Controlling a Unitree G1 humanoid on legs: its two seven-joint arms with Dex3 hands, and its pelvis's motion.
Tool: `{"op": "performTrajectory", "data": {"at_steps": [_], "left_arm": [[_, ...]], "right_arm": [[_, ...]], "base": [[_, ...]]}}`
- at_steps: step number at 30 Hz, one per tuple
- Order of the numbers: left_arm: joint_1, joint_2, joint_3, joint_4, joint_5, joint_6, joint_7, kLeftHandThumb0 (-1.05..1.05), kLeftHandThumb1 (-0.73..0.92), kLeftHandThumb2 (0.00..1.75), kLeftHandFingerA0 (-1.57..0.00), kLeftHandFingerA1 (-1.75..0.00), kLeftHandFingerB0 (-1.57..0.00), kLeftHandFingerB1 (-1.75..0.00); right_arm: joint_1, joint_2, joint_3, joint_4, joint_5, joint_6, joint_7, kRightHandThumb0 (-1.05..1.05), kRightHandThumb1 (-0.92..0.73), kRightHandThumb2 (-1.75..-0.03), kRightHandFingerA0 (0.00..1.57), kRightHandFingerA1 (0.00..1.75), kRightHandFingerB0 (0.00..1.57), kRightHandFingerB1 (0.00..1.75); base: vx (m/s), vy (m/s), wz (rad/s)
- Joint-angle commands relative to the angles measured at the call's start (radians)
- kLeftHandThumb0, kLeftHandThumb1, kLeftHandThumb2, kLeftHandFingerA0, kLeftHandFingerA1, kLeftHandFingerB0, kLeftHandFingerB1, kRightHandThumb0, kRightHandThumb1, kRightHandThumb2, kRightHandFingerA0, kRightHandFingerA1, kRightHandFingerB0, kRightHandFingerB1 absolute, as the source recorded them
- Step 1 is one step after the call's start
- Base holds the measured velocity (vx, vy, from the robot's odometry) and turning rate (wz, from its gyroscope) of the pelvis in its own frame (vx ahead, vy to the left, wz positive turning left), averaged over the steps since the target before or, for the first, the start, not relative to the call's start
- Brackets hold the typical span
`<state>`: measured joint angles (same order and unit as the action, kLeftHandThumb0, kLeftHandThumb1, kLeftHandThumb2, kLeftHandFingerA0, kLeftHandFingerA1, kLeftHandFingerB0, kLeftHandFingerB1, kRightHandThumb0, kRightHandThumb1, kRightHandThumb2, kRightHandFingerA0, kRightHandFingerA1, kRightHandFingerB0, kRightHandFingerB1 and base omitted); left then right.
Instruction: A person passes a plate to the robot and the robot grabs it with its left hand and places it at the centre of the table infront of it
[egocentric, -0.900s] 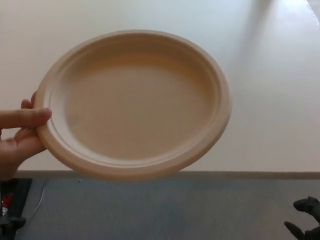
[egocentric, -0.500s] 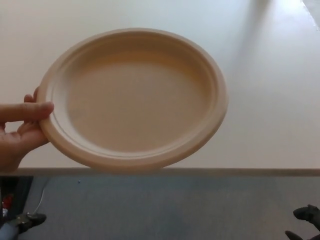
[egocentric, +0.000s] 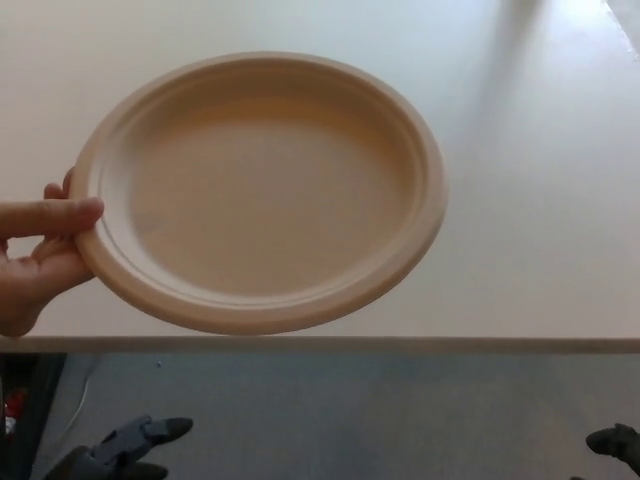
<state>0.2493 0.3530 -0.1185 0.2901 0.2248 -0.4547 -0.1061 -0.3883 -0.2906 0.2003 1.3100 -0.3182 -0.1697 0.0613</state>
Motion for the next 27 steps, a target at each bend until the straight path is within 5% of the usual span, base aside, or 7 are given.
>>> {"op": "performTrajectory", "data": {"at_steps": [1, 4, 5, 12, 13, 20, 27], "left_arm": [[0.304, 0.020, -0.026, -0.490, 0.038, -0.119, -0.009, -0.59, 0.62, 0.60, -0.50, -0.39, -0.35, -0.32], [0.313, 0.014, -0.017, -0.523, 0.046, -0.144, 0.006, -0.59, 0.62, 0.59, -0.51, -0.40, -0.37, -0.32], [0.309, 0.015, -0.008, -0.554, 0.044, -0.153, 0.006, -0.63, 0.53, 0.87, -0.49, -0.56, -0.35, -0.47], [0.344, -0.011, 0.053, -0.704, 0.119, -0.267, 0.067, -0.64, 0.53, 0.85, -0.52, -0.54, -0.38, -0.47], [0.356, -0.028, 0.074, -0.744, 0.138, -0.307, 0.087, -0.57, 0.61, 0.59, -0.47, -0.39, -0.40, -0.33], [0.329, -0.172, 0.219, -0.956, 0.133, -0.547, 0.169, -0.64, 0.48, 0.77, -0.29, -0.43, -0.22, -0.40], [0.252, -0.214, 0.241, -1.049, 0.052, -0.592, 0.149, -0.55, 0.53, 0.58, -0.67, -0.44, -0.51, -0.37]], "right_arm": [[0.125, -0.023, 0.023, 0.008, -0.028, -0.043, -0.021, -0.72, -0.58, -0.95, 0.43, 0.66, 0.07, 0.51], [0.128, -0.022, 0.020, 0.007, -0.023, -0.043, -0.020, -0.72, -0.58, -0.95, 0.43, 0.66, 0.07, 0.51], [0.125, -0.019, 0.020, 0.008, -0.022, -0.038, -0.024, -0.72, -0.57, -0.95, 0.51, 0.69, 0.09, 0.51], [0.121, -0.015, 0.020, 0.008, -0.020, -0.027, -0.024, -0.69, -0.56, -0.96, 0.36, 0.64, 0.05, 0.50], [0.120, -0.015, 0.017, 0.009, -0.016, -0.025, -0.020, -0.69, -0.56, -0.95, 0.31, 0.62, 0.05, 0.50], [0.119, -0.016, 0.018, 0.007, -0.018, -0.028, -0.029, -0.72, -0.58, -0.95, 0.47, 0.68, 0.07, 0.51], [0.109, -0.020, 0.014, 0.006, -0.014, -0.023, -0.021, -0.71, -0.58, -0.95, 0.46, 0.67, 0.08, 0.51]], "base": [[0.00, 0.000, 0.00], [0.00, 0.000, 0.00], [0.00, 0.000, 0.00], [0.00, 0.000, 0.00], [0.00, 0.000, 0.00], [0.00, 0.000, 0.00], [0.00, 0.000, 0.00]]}}
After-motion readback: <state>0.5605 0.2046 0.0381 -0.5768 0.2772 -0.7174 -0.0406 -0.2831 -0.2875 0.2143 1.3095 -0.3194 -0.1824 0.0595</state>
